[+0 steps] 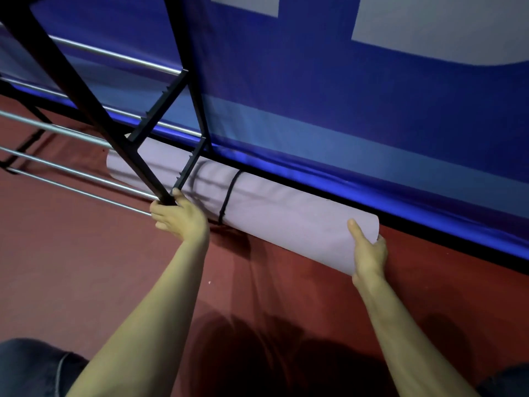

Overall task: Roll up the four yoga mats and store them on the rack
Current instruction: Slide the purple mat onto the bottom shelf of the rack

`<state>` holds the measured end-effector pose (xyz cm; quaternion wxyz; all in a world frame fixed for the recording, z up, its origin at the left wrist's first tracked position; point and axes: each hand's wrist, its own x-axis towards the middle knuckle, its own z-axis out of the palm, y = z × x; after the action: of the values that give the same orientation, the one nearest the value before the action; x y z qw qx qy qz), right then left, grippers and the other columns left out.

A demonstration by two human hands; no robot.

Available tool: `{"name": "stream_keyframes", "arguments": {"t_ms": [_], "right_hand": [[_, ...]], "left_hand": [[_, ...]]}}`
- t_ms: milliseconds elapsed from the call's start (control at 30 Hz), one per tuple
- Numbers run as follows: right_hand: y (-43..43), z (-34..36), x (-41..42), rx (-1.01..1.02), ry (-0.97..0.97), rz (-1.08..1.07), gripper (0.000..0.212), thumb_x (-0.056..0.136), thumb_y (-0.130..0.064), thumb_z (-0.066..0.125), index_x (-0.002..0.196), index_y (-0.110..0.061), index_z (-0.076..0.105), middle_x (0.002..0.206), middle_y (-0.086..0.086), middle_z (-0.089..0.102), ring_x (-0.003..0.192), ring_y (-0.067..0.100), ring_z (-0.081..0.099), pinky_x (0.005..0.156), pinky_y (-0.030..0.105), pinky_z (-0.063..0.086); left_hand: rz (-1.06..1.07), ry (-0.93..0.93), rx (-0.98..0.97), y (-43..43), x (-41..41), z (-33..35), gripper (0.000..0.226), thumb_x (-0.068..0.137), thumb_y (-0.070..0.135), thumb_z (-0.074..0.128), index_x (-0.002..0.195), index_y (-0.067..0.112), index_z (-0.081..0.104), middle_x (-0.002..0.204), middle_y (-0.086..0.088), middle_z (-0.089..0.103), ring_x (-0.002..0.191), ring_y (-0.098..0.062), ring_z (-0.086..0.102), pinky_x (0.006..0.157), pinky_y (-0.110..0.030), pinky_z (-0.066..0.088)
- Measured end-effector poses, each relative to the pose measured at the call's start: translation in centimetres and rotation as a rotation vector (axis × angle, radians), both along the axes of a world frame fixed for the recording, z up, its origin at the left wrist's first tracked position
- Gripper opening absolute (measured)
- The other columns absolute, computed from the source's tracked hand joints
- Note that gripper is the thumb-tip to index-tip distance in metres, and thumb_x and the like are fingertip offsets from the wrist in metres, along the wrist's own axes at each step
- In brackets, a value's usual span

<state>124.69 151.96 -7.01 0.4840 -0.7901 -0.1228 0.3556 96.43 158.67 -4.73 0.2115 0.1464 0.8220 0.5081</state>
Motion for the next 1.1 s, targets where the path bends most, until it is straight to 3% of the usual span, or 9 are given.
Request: {"name": "stream_keyframes", "arguments": {"t_ms": [67,200,300,367,533,767,867,967,1100], "right_hand": [[1.0,0.9,-1.0,0.118,0.061,0.029,0.075,0.051,-0.056,0.078,0.112,-0.015,0.063,0.104,0.003,0.069,0.092,0.021,0.068,0.087,0.045,0.055],[3.2,2.4,-5.5,0.187,0.146,0.153,0.062,0.069,-0.039,0.079,0.119,-0.008,0.060,0.107,0.007,0.070,0.096,0.023,0.068,0.089,0.044,0.054],[3.6,1.3,-10.2,0.123,0.238,0.280,0.088,0.050,-0.057,0.074,0.126,-0.018,0.057,0.109,0.003,0.069,0.096,0.023,0.067,0.090,0.047,0.053],[3.7,0.9,-12.2,0.134,0.321,0.331,0.092,0.050,-0.056,0.073,0.134,-0.025,0.050,0.114,-0.001,0.067,0.100,0.019,0.066,0.093,0.045,0.052],[5.0,1.7,-12.9,0.171,0.349,0.223,0.053,0.082,-0.025,0.073,0.128,-0.010,0.053,0.108,0.003,0.068,0.097,0.019,0.066,0.089,0.035,0.053],[3.0,0.7,-13.2,0.146,0.311,0.088,0.042,0.088,-0.017,0.066,0.122,-0.006,0.044,0.103,0.005,0.058,0.093,0.015,0.054,0.083,0.024,0.039],[3.8,0.6,-13.2,0.143,0.271,0.124,0.034,0.088,-0.019,0.065,0.112,-0.012,0.041,0.103,0.006,0.056,0.092,0.018,0.052,0.085,0.029,0.042],[5.1,0.5,-14.2,0.110,0.336,0.257,0.037,0.089,-0.019,0.064,0.115,-0.016,0.037,0.115,0.009,0.054,0.099,0.023,0.054,0.091,0.038,0.047],[8.4,1.9,-15.3,0.079,0.446,0.401,0.042,0.090,-0.008,0.058,0.125,-0.015,0.036,0.114,0.004,0.046,0.097,0.017,0.047,0.071,0.027,0.045]], "left_hand": [[-0.006,0.013,-0.012,-0.2,-0.7,-0.2,0.056,0.096,0.046,0.043,0.134,0.005,0.036,0.135,-0.014,0.044,0.122,-0.033,0.035,0.096,-0.043,0.031],[0.016,-0.022,-0.049,0.3,-1.8,0.3,0.062,0.091,0.051,0.044,0.138,0.012,0.033,0.133,-0.013,0.050,0.124,-0.033,0.037,0.096,-0.046,0.034],[-0.011,-0.006,-0.065,0.3,-2.0,0.6,0.049,0.092,0.040,0.043,0.129,0.009,0.038,0.123,-0.014,0.054,0.119,-0.033,0.040,0.091,-0.047,0.039],[-0.020,-0.019,-0.053,0.3,-2.1,0.7,0.045,0.090,0.038,0.043,0.125,0.008,0.040,0.119,-0.014,0.056,0.117,-0.033,0.041,0.091,-0.049,0.040],[-0.101,-0.054,-0.017,-0.9,0.1,0.4,0.058,0.087,0.044,0.044,0.132,0.008,0.036,0.121,-0.016,0.054,0.117,-0.036,0.042,0.098,-0.049,0.039],[-0.223,-0.051,-0.066,-4.5,4.9,-0.5,0.062,0.091,0.038,0.046,0.136,0.001,0.027,0.124,-0.018,0.052,0.118,-0.034,0.034,0.099,-0.053,0.036],[-0.228,-0.058,-0.079,-4.2,6.1,-0.3,0.059,0.092,0.038,0.047,0.133,-0.001,0.028,0.122,-0.021,0.054,0.117,-0.034,0.035,0.097,-0.053,0.037],[-0.241,-0.064,-0.077,-4.4,7.4,-0.3,0.059,0.091,0.037,0.047,0.132,-0.001,0.028,0.116,-0.021,0.055,0.116,-0.034,0.037,0.095,-0.054,0.039],[-0.239,-0.058,-0.070,-4.2,7.5,-0.3,0.061,0.092,0.040,0.046,0.133,-0.001,0.028,0.119,-0.022,0.055,0.117,-0.036,0.039,0.094,-0.055,0.040]]}}
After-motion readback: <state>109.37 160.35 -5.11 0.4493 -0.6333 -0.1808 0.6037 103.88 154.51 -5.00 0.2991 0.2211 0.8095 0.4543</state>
